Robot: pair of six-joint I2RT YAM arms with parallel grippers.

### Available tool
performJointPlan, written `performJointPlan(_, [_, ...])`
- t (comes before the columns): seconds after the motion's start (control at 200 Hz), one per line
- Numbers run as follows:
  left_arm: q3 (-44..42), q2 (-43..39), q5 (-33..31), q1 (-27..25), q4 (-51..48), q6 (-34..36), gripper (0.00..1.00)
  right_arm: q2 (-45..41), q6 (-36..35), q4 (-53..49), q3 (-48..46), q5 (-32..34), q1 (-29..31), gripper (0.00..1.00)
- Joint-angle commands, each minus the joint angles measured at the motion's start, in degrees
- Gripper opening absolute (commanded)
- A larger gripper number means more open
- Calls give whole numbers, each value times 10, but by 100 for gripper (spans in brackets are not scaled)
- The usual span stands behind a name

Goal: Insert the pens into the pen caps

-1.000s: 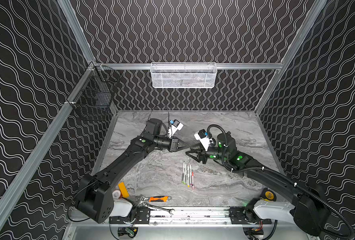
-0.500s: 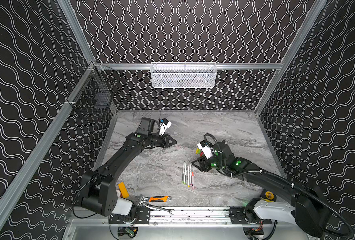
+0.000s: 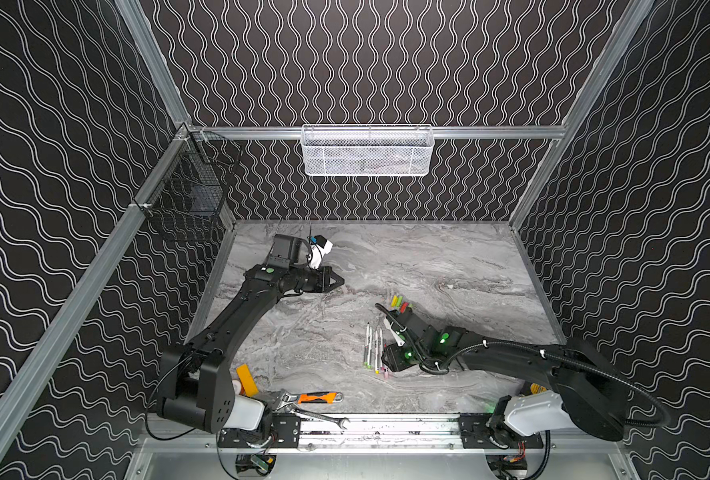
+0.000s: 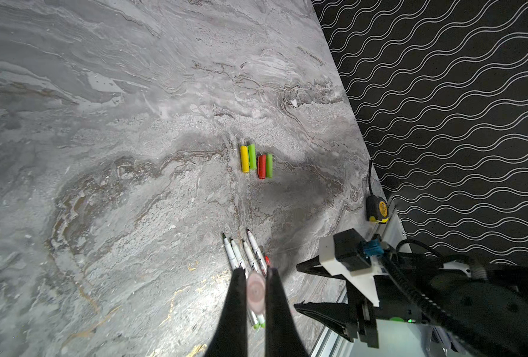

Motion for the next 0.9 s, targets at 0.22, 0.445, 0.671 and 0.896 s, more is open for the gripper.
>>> performJointPlan(0.22, [3, 2, 13, 4, 11, -6, 0, 46, 27, -38, 30, 47, 27, 50])
performJointPlan(0.445, [3, 2, 13, 4, 12, -8, 0, 63, 24, -48, 37, 56, 32, 45])
performJointPlan(0.671, [4, 5, 14, 4, 14, -10, 0, 78, 16, -62, 45, 66, 36, 42])
performJointPlan(0.896, [4, 7, 14, 5, 14, -11, 0, 94, 9, -72, 61, 69, 38, 41])
